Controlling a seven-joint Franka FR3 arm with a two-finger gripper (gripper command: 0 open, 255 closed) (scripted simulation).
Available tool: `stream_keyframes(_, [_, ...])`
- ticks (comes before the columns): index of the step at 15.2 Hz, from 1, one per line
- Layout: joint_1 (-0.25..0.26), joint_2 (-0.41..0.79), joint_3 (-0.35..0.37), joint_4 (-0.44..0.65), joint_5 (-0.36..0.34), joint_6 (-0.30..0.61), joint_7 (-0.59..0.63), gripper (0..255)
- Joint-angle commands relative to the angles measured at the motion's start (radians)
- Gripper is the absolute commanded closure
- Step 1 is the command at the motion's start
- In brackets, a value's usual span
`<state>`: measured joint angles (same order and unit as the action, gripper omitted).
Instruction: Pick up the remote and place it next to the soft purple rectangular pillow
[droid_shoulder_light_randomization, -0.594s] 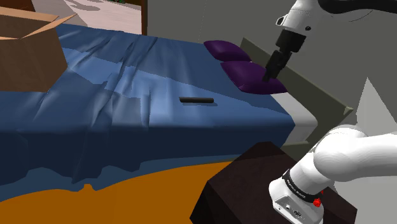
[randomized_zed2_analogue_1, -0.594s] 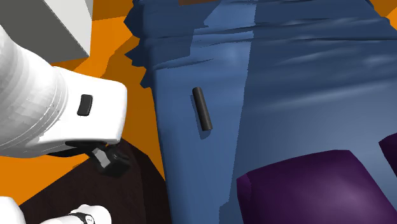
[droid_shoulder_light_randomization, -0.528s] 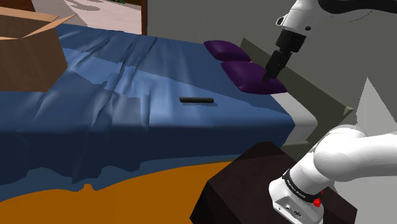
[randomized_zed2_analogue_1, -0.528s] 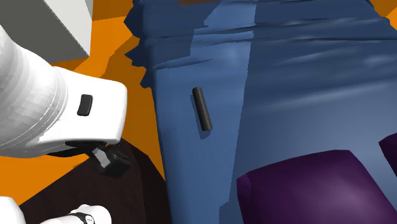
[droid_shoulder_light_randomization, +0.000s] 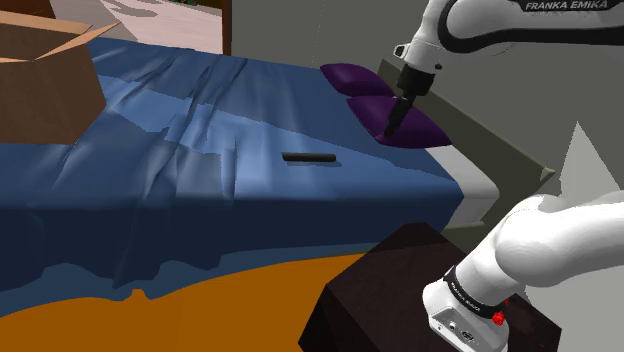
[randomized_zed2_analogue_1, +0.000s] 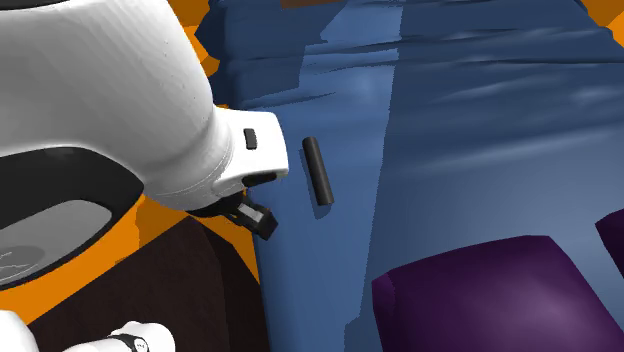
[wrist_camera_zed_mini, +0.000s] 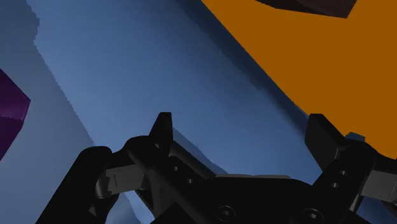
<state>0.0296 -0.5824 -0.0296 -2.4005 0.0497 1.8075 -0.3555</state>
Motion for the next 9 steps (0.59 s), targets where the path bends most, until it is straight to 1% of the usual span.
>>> stream_keyframes(1, [0.017, 0.074, -0.002, 0.018, -0.010, 0.063, -0.053, 0])
stream_keyframes(9, [0.068, 0.358, -0.005, 0.109, -0.046, 0.282, -0.251, 0])
